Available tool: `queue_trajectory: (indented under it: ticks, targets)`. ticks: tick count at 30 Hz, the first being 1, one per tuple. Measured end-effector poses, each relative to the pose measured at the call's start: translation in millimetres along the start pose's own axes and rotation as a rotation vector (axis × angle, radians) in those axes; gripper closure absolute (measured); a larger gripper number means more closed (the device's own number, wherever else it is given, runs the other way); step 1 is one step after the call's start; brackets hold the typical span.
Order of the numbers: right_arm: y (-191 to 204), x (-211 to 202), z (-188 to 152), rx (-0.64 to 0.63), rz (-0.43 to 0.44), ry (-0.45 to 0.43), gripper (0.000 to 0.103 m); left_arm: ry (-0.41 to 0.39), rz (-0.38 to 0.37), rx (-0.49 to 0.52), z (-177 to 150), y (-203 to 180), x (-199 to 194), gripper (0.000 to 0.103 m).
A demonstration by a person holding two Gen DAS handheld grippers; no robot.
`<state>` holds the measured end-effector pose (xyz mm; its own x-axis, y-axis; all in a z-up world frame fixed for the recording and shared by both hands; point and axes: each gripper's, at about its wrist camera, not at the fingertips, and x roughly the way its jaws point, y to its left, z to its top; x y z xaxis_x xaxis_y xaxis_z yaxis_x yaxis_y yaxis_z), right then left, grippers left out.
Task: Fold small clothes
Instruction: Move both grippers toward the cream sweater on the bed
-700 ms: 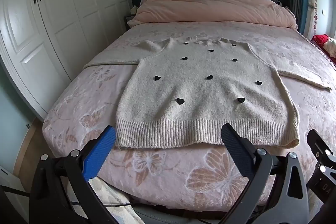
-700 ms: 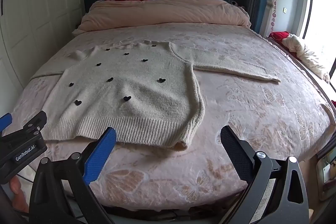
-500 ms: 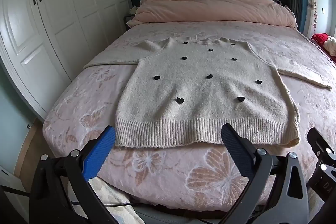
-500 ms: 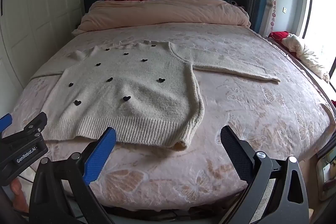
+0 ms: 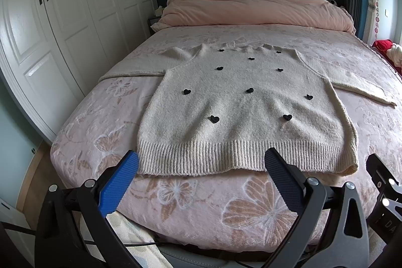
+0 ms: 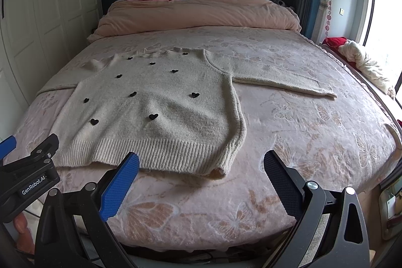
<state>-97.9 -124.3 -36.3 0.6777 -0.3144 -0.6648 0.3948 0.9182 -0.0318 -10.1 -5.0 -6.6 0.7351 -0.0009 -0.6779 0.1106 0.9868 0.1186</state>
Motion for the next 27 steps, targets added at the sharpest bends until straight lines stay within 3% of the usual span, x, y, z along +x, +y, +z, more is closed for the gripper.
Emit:
queue_trajectory:
  ticks: [27]
  targets:
    - [1.0,0.7,-0.9,0.0,0.002,0.002,0.005,0.001,0.003,0.001,0.7,-1.2,-0.3,0.005]
